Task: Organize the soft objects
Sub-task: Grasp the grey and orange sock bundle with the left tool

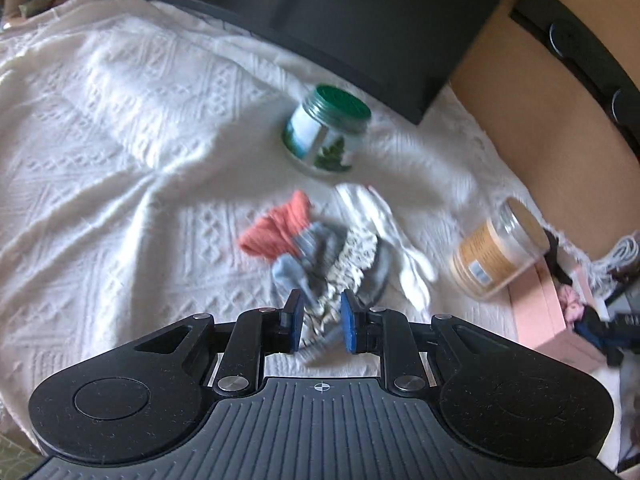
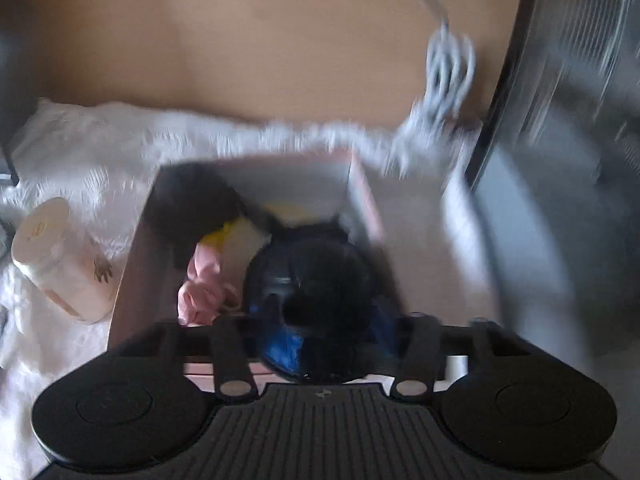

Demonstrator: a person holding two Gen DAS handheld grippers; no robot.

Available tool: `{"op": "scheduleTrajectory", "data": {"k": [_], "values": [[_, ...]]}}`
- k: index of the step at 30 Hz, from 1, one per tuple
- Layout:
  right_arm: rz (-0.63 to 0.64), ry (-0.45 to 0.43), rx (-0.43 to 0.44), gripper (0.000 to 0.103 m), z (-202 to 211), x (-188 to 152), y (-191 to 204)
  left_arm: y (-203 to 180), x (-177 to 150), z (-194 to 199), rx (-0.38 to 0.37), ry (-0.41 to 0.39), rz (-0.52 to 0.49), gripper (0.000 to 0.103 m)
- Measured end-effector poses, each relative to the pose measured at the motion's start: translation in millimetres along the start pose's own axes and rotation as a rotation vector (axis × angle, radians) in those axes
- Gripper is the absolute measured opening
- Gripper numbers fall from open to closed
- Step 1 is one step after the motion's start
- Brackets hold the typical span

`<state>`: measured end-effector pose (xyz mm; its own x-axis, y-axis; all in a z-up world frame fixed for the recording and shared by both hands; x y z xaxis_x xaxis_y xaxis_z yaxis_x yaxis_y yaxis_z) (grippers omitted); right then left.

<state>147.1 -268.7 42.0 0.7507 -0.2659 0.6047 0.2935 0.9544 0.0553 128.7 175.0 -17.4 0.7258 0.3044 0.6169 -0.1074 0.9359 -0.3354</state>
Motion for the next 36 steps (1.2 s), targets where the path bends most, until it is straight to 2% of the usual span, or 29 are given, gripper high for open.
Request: {"op": "scheduleTrajectory", "data": {"k": [2, 4, 7, 11, 13, 15, 19, 21, 25, 27, 31, 33, 36], "values": [[0.007, 0.000, 0.007, 0.048, -9.8, 5.5, 4.6, -1.8, -2.3, -0.5, 0.002, 0.008, -0.007, 0.022], [-0.020, 0.037, 0.048, 0.047, -27.5, 9.5, 9.6, -3.0, -2.3, -1.7, 0.007, 0.014, -0.016, 0.022], [-0.005, 0.034, 0.008, 0.049, -45.1, 15.4, 16.2, -2.3, -4.2, -3.3, 0.020, 0.020, -0.027, 0.022], [0.032, -0.023, 0.051, 0.051, -25.6, 17.6, 31.5, 6.5, -2.6, -5.6, 0.068, 0.017, -0.034, 0.022], [0.099, -0.087, 0.054, 0.064, -9.6, 18.1, 47.7, 10.9, 1.0, -8.4, 0.085, 0.011, -0.030, 0.022], [0.165, -0.153, 0.073, 0.072, 8.2, 16.6, 68.7, 9.7, 6.9, -12.7, 0.091, 0.000, -0.036, 0.022], [0.261, -0.203, 0.196, 0.082, 32.0, 6.7, 118.9, -9.5, 21.9, -28.9, 0.089, -0.014, -0.093, 0.022], [0.322, -0.188, 0.269, 0.085, 37.8, -7.3, 148.7, -26.8, 22.2, -38.9, 0.082, -0.010, -0.174, 0.022], [0.426, -0.125, 0.335, 0.085, 31.2, -37.2, 192.7, -50.1, 0.0, -56.0, 0.133, 0.022, -0.434, 0.026], [0.461, -0.086, 0.362, 0.085, 25.4, -54.6, 206.4, -51.3, -7.8, -54.2, 0.154, 0.001, -0.518, 0.030], [0.512, -0.019, 0.368, 0.085, 12.5, -85.3, 216.7, -33.7, -7.5, -44.8, 0.205, -0.007, -0.557, 0.035], [0.523, 0.008, 0.365, 0.085, 4.3, -96.8, 218.2, -17.8, -2.1, -40.4, 0.279, -0.021, -0.563, 0.035], [0.521, 0.038, 0.366, 0.085, -4.0, -104.9, 217.0, 13.3, 12.7, -33.3, 0.371, -0.032, -0.473, 0.041]]}}
Point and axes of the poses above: each gripper's, at about its wrist camera, not at the fingertips, and z roughly against the way its jaws point, y to its left, x to its top, the point moved 8 cm from there along -z, roughly the way its jaws point, and after that the axes turned 5 degrees about x, right-handed, at the moved point
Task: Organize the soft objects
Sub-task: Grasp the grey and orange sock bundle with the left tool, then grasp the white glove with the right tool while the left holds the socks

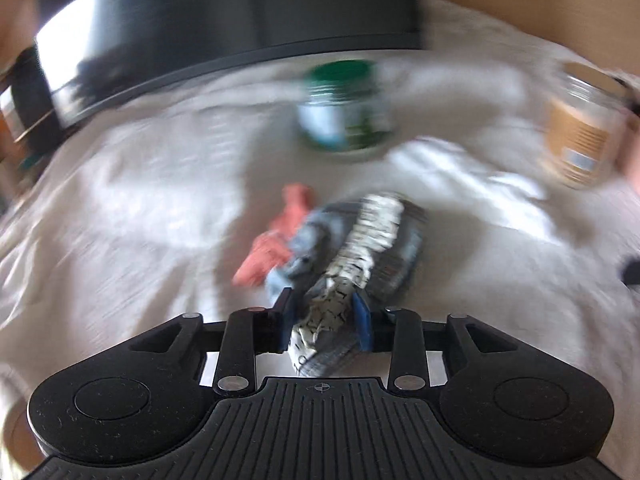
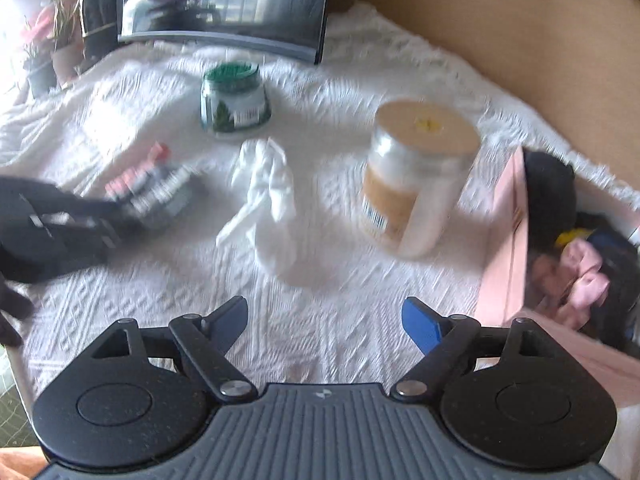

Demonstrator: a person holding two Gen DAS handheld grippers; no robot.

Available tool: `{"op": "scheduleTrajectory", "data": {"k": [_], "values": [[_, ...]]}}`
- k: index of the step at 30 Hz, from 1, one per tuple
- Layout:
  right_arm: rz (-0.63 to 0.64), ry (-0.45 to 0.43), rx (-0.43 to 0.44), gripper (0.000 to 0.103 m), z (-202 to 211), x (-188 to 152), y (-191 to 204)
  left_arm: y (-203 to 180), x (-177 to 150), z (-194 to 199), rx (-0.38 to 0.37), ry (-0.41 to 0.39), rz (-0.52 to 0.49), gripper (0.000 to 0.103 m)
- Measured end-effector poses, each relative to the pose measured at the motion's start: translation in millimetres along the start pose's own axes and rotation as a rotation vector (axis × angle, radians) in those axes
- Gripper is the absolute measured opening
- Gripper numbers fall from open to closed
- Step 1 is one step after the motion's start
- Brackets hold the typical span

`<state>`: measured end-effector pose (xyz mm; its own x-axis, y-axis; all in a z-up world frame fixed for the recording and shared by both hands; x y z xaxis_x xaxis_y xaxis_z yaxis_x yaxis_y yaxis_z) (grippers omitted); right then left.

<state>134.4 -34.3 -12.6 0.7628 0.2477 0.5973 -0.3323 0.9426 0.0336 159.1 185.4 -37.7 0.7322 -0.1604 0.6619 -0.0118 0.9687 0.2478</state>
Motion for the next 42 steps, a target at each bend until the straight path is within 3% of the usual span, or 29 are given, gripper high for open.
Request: {"op": "scheduleTrajectory", "data": {"k": [1, 3, 6, 7, 9, 11, 14, 19, 21, 27, 29, 42], "values": [[-0.005, 0.006, 0.006, 0.085, -2.2, -1.4, 0.0, 9.5, 0.1, -1.1, 0.008, 0.007, 0.045, 0.042], [-0.009, 0.013, 0.014, 0.085, -4.4, -4.1, 3.3, 32.4, 3.2, -0.1, -0.046, 0.007, 0.219, 0.043], [-0.007, 0.022, 0.024, 0.085, -8.0, -7.7, 6.1, 69.4, 5.1, -1.4, -0.179, 0.006, 0.597, 0.039], [-0.006, 0.024, 0.027, 0.085, -7.9, -9.6, 6.6, 80.9, 6.4, -3.4, -0.173, 0.004, 0.685, 0.039], [-0.005, 0.031, 0.033, 0.085, -10.0, -12.7, 7.0, 93.5, 11.9, -10.2, -0.112, 0.018, 0.744, 0.039], [-0.002, 0.038, 0.039, 0.085, -12.2, -15.7, 7.2, 94.4, 17.6, -23.1, -0.075, 0.072, 0.745, 0.039], [0.000, 0.054, 0.046, 0.085, -19.4, -21.0, 5.9, 76.7, 24.5, -36.5, -0.127, 0.133, 0.737, 0.039], [0.019, 0.043, 0.058, 0.096, -23.9, -21.7, 5.2, 33.1, 40.8, -49.4, -0.106, 0.156, 0.598, 0.044], [0.027, 0.042, 0.071, 0.103, -26.2, -23.8, 6.4, 20.1, 49.4, -52.3, -0.090, 0.147, 0.519, 0.057], [0.036, -0.029, 0.061, 0.103, -25.2, -28.0, 7.1, -18.5, 59.4, -64.6, -0.067, 0.158, 0.277, 0.091], [0.033, -0.051, 0.058, 0.103, -24.0, -29.0, 7.1, -27.7, 58.1, -67.6, -0.064, 0.158, 0.216, 0.096], [0.003, -0.049, 0.041, 0.103, -20.7, -29.6, 6.0, -22.7, 49.8, -66.7, -0.090, 0.163, 0.153, 0.097]]}}
Point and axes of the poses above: each gripper's, at about its wrist camera, not at the fingertips, and z roughly against the way its jaws point, y to its left, x to its top, the point moved 8 cm from there along -z, roughly the way its jaws point, and after that the axes turned 5 degrees about x, right-handed, at the moved point
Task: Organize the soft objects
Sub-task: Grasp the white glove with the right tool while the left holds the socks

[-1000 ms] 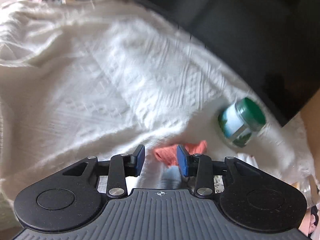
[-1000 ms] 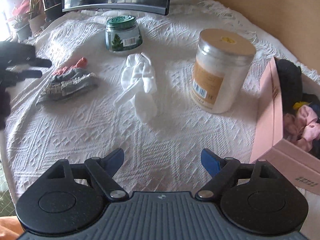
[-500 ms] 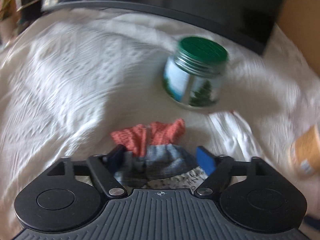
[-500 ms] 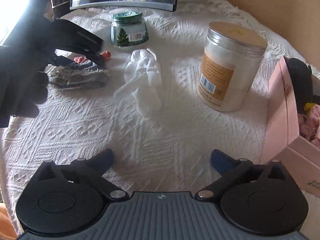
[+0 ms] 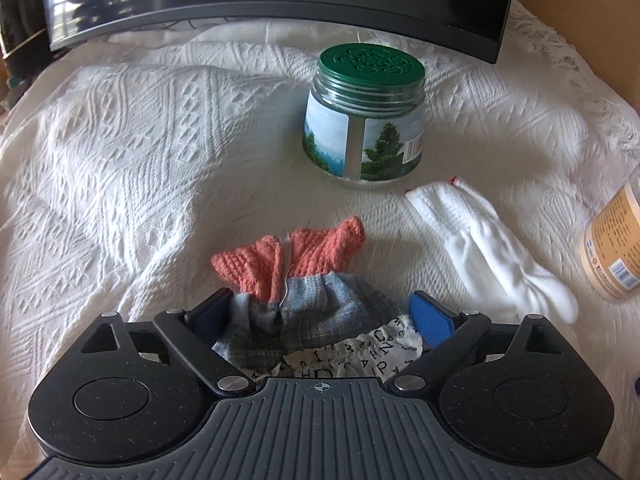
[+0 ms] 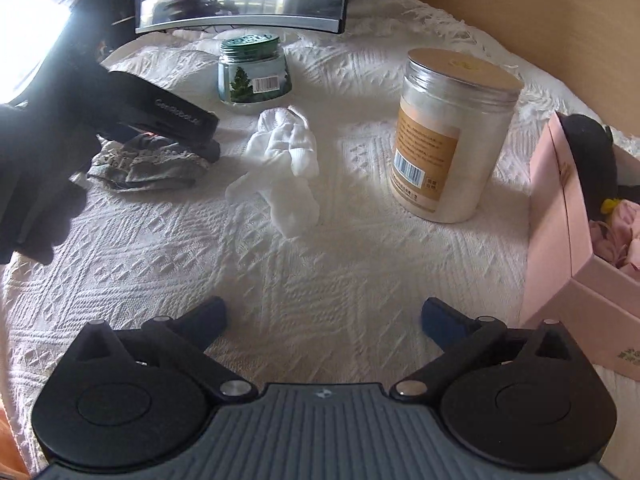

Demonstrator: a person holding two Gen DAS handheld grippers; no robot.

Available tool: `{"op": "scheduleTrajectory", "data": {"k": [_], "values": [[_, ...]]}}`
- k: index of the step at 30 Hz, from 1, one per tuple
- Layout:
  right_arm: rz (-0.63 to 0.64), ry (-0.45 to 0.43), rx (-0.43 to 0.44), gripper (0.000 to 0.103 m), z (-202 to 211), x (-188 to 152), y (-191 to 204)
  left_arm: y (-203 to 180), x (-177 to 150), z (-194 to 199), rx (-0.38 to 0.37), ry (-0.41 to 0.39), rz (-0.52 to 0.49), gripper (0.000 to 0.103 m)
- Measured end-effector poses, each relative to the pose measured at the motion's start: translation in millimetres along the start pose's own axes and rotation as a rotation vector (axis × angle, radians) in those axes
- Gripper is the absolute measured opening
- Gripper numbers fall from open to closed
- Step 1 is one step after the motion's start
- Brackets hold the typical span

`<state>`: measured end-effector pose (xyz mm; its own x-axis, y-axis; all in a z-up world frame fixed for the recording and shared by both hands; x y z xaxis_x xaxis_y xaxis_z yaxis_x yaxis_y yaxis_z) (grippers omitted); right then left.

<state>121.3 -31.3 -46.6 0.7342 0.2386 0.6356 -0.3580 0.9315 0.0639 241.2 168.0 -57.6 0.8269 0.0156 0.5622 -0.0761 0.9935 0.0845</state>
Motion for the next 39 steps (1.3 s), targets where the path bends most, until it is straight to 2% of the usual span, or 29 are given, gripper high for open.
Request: {"op": "scheduleTrajectory", "data": {"k": [20, 22, 23, 24, 26, 29, 32, 35, 38, 39], "values": [[-0.004, 0.067, -0.012, 0.103, 2.3, -1.0, 1.8, 23.6, -39.2, 27.0, -0.033, -0.056, -0.026, 0.095], [-0.007, 0.071, -0.020, 0.103, 1.4, 0.1, 2.5, 26.3, -44.4, 33.8, -0.020, -0.070, -0.013, 0.085], [-0.002, 0.074, -0.026, 0.103, 1.6, 0.6, 2.8, 29.1, -46.1, 37.2, -0.016, -0.076, 0.003, 0.074], [0.005, 0.073, -0.034, 0.103, 1.7, 2.6, 3.4, 33.6, -46.9, 40.6, -0.009, -0.083, 0.024, 0.054], [0.032, 0.059, -0.056, 0.103, 2.9, 10.2, 5.6, 43.5, -47.5, 45.2, -0.024, -0.079, 0.075, 0.032], [0.075, 0.014, -0.035, 0.103, 6.4, 31.1, 16.0, 56.8, -50.3, 50.6, -0.088, -0.061, 0.152, 0.026], [0.099, -0.026, 0.017, 0.103, 4.3, 63.0, 30.5, 58.9, -54.8, 55.8, -0.095, -0.062, 0.145, 0.026], [0.090, -0.030, 0.039, 0.103, -9.7, 94.8, 36.8, 57.9, -57.9, 59.2, -0.097, -0.061, 0.130, 0.026], [0.065, -0.005, 0.024, 0.101, -39.0, 121.4, 34.2, 57.5, -60.9, 60.9, -0.106, -0.055, 0.128, 0.026], [0.063, 0.009, 0.017, 0.098, -49.0, 126.4, 34.3, 57.8, -61.5, 60.9, -0.108, -0.053, 0.128, 0.026]]}}
Point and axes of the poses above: each gripper's, at about its wrist camera, not at the fingertips, and z roughly against the way its jaws point, y to its left, x to its top, the point moved 8 cm from there along -z, roughly the way its jaws point, and after that the axes turned 5 degrees about x, right-handed, at the moved point
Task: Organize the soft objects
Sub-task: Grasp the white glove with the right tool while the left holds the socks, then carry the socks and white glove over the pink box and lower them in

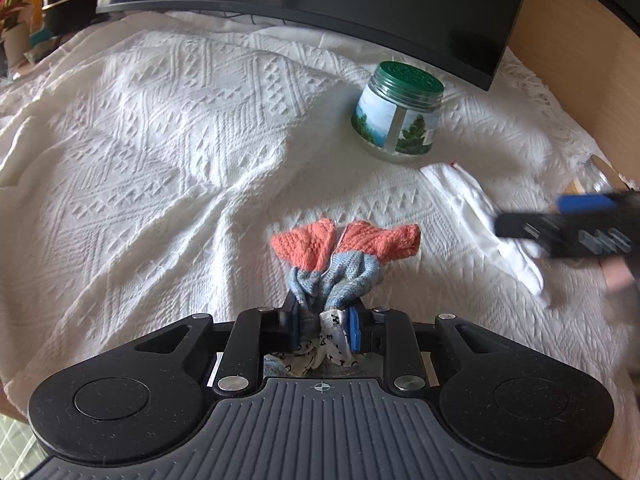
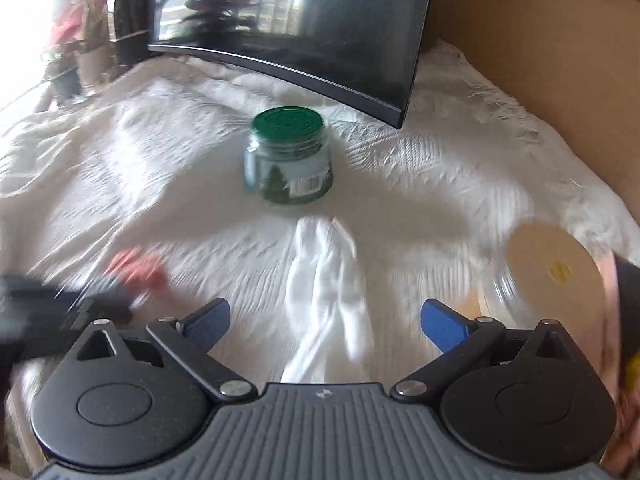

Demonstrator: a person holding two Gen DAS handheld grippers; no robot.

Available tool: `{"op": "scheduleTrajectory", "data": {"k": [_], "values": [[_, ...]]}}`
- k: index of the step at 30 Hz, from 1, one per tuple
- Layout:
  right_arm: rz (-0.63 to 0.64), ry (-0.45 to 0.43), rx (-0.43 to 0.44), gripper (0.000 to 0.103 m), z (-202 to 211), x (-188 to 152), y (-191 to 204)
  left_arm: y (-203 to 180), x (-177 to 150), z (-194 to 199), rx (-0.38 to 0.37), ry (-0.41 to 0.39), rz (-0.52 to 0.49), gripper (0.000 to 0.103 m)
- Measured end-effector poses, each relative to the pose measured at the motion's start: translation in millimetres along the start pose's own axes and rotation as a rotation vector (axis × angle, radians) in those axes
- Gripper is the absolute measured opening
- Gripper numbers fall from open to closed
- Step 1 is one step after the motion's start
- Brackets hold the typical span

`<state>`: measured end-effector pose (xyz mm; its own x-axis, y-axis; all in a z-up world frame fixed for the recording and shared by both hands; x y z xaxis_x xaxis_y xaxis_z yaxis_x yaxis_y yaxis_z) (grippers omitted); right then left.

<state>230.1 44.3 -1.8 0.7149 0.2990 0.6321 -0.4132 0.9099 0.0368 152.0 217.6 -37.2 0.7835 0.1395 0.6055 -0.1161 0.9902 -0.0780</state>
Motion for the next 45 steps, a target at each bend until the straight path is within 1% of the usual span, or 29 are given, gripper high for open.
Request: {"op": "scheduleTrajectory", "data": {"k": [3, 6, 8, 9, 11, 12, 13, 14, 16, 19, 23, 26, 30, 34, 38, 41, 45], "values": [[-0.013, 0.064, -0.007, 0.091, -27.9, 4.8, -1.0, 0.8, -1.5, -0.8, -0.009, 0.008, 0.003, 0.026], [-0.037, 0.090, -0.011, 0.090, -41.7, 2.2, -2.1, 1.5, -2.6, -1.0, -0.020, 0.011, 0.008, 0.026], [-0.060, 0.109, -0.003, 0.076, -46.7, -1.0, -3.4, 2.6, -3.1, -0.9, -0.030, 0.010, 0.018, 0.027], [-0.072, 0.120, 0.008, 0.057, -47.6, -3.2, -3.1, 3.0, -3.7, -0.7, -0.035, 0.007, 0.025, 0.027], [-0.070, 0.102, 0.001, 0.045, -42.2, -4.2, -2.0, 5.1, -4.0, -0.6, -0.044, -0.002, 0.037, 0.027], [-0.074, 0.100, 0.011, 0.033, -39.3, -5.3, 0.2, 5.4, -4.4, -0.4, -0.046, -0.008, 0.042, 0.027], [-0.077, 0.096, 0.022, 0.028, -35.4, -5.4, 2.6, 5.1, -4.9, -0.1, -0.044, -0.013, 0.045, 0.027], [-0.076, 0.088, 0.030, 0.027, -30.6, -4.6, 5.3, 4.2, -4.9, 0.1, -0.040, -0.016, 0.045, 0.027], [-0.065, 0.068, 0.038, 0.020, -18.5, -1.9, 11.8, 1.2, -3.6, 0.1, -0.040, -0.020, 0.035, 0.027], [-0.060, 0.034, 0.056, 0.019, 0.8, 6.0, 19.4, -7.7, 3.0, 2.0, -0.070, -0.030, -0.001, 0.026], [-0.062, -0.027, 0.063, 0.018, 34.9, 20.7, 21.0, -25.2, 27.7, 13.8, -0.100, -0.088, -0.043, 0.025], [-0.072, -0.081, 0.045, 0.018, 63.8, 32.5, 14.6, -43.6, 52.0, 22.0, -0.131, -0.139, -0.081, 0.025], [-0.091, -0.160, 0.003, 0.018, 105.3, 47.7, -4.9, -74.4, 86.8, 28.9, -0.172, -0.192, -0.121, 0.025], [-0.122, -0.259, -0.060, 0.018, 153.1, 56.5, -38.5, -114.0, 119.8, 45.3, -0.225, -0.263, -0.164, 0.025], [-0.179, -0.339, -0.167, 0.018, 201.0, 50.3, -87.2, -166.9, 143.5, 62.9, -0.303, -0.316, -0.223, 0.025], [-0.247, -0.372, -0.243, 0.018, 227.2, 37.1, -127.3, -211.6, 146.0, 73.9, -0.377, -0.327, -0.283, 0.025], [-0.319, -0.392, -0.349, 0.018, 250.9, 13.0, -173.5, -270.3, 133.3, 80.8, -0.472, -0.302, -0.362, 0.025]]}}
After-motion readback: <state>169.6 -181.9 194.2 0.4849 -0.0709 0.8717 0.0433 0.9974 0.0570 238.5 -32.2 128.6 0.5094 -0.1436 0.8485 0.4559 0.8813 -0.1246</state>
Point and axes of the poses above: each gripper's, at about its wrist camera, not at the fingertips, and z roughly against the way its jaws point, y to its left, x to its top, the point moved 8 cm from there along -z, roughly the way its jaws point, and after that the axes turned 5 degrees about x, right-handed, at the moved point
